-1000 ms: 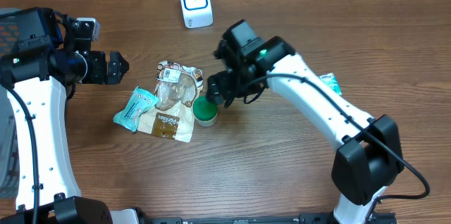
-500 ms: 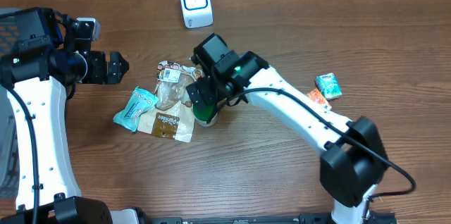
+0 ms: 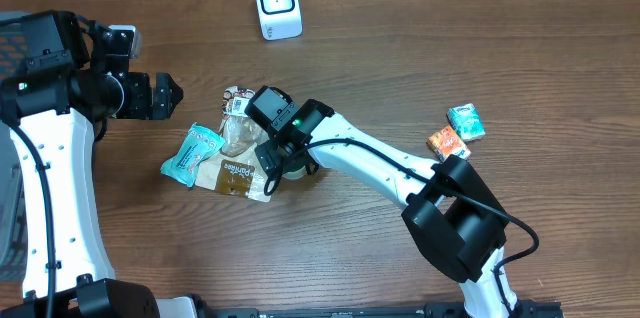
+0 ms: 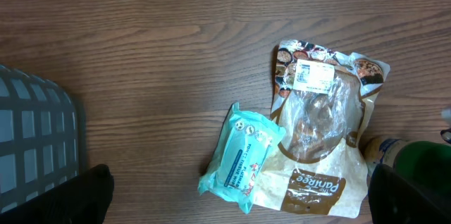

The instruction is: Scan the item barcode

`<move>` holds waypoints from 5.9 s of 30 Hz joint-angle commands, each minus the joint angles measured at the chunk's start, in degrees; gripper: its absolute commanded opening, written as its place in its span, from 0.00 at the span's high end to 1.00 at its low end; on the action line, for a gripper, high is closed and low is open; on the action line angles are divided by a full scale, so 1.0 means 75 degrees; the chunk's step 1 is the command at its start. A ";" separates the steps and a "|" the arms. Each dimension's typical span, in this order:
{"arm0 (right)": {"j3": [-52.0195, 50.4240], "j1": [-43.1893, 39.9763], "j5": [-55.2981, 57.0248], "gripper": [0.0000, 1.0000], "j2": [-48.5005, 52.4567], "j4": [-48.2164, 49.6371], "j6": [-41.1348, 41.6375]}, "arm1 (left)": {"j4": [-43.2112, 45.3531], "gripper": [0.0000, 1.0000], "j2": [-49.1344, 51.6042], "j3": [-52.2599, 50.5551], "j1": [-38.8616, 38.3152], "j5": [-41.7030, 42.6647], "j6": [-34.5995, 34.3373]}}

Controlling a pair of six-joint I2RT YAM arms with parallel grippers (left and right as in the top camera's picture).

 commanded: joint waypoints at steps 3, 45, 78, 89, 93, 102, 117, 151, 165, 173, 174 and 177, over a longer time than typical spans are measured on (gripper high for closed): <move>-0.0023 -0.0015 0.0527 0.20 -0.0009 -0.0055 0.0166 | 0.0000 0.00 -0.0044 0.0178 -0.0006 0.0087 0.0108; 0.2477 -0.1008 0.0286 0.00 -0.0822 -0.2938 -0.1349 | 0.0000 0.00 -0.0044 0.0178 -0.0006 0.0087 0.0108; 0.0312 -0.1687 -0.0976 0.19 -0.0766 -0.0822 0.3188 | 0.0000 0.01 -0.0044 0.0178 -0.0006 0.0087 0.0108; 0.0195 -0.1157 -0.0796 0.15 -0.0737 -0.0711 0.2550 | 0.0000 0.00 -0.0044 0.0178 -0.0009 0.0087 0.0108; -0.0087 -0.1148 -0.0813 0.14 -0.0731 -0.0685 0.2527 | 0.0000 0.01 -0.0044 0.0178 -0.0009 0.0087 0.0108; -0.0265 -0.1134 -0.1177 0.11 -0.0731 -0.0746 0.1996 | 0.0000 0.00 -0.0044 0.0178 -0.0006 0.0087 0.0108; -0.0242 -0.1148 -0.1169 0.12 -0.0734 -0.1180 0.1320 | 0.0000 0.01 -0.0044 0.0178 -0.0006 0.0087 0.0108; -0.0539 -0.1142 -0.1105 0.16 -0.0708 -0.0408 0.1148 | 0.0000 0.00 -0.0044 0.0178 -0.0006 0.0087 0.0108; -0.0530 -0.1148 -0.0819 0.37 -0.0711 -0.0568 0.0408 | 0.0000 0.01 -0.0044 0.0178 -0.0006 0.0087 0.0108; -0.0291 -0.1148 -0.0425 0.39 -0.0717 -0.0493 -0.1489 | 0.0000 0.01 -0.0044 0.0178 -0.0006 0.0087 0.0108; -0.0242 -0.1148 -0.0425 0.39 -0.0726 -0.0487 -0.1839 | 0.0000 0.00 -0.0044 0.0178 -0.0006 0.0087 0.0108; -0.0169 -0.1148 -0.0425 0.39 -0.0740 -0.0487 -0.3060 | 0.0000 0.00 -0.0044 0.0178 -0.0006 0.0087 0.0108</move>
